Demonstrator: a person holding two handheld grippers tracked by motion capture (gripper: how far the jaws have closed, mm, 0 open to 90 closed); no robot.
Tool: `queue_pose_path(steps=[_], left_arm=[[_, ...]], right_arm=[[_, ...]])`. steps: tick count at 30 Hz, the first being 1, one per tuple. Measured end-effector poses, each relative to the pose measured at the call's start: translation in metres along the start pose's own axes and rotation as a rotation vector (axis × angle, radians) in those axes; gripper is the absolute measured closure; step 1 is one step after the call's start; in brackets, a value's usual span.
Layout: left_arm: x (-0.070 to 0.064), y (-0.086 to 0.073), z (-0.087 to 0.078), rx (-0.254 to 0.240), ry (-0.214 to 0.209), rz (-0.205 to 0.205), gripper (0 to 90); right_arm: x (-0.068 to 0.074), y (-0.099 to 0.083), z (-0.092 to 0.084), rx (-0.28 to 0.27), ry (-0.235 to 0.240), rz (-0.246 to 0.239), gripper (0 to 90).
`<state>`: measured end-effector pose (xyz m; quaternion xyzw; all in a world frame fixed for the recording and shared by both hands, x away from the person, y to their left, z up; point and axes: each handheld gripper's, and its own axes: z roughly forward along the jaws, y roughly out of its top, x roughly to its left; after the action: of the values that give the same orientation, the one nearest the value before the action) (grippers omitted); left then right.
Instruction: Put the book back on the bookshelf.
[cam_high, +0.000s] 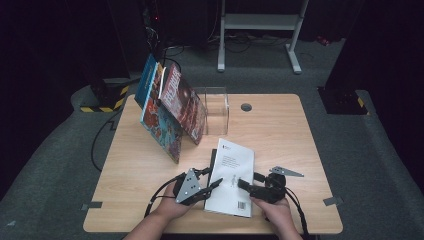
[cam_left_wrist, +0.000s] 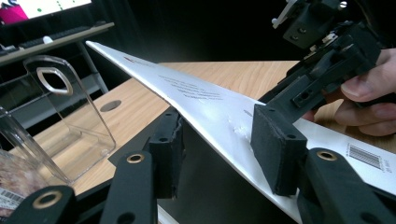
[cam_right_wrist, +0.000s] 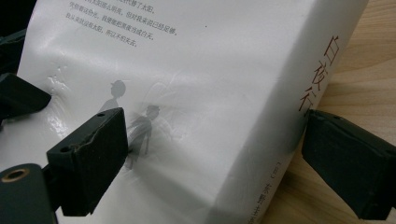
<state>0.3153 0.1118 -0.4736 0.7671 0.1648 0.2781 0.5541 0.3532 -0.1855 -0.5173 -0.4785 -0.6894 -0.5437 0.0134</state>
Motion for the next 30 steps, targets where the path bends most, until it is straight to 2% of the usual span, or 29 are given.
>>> queue_pose_path(steps=[11, 13, 24, 30], left_arm=[[-0.0017, -0.0003, -0.0027, -0.026, 0.002, 0.022, 54.8], [-0.0031, -0.0005, -0.0049, -0.039, 0.004, 0.043, 54.8], [-0.0059, -0.0003, -0.0096, -0.081, 0.005, 0.091, 54.9], [-0.0059, -0.0004, -0.0094, -0.08, 0.007, 0.077, 54.8]], right_arm=[[-0.0037, 0.0014, 0.0001, -0.013, 0.035, 0.01, 6.7], [-0.004, 0.0015, 0.0004, -0.017, 0.041, 0.008, 6.7], [-0.0045, 0.0015, -0.0025, -0.028, 0.09, 0.027, 6.5], [-0.0053, 0.0011, -0.002, -0.033, 0.095, 0.025, 6.5]])
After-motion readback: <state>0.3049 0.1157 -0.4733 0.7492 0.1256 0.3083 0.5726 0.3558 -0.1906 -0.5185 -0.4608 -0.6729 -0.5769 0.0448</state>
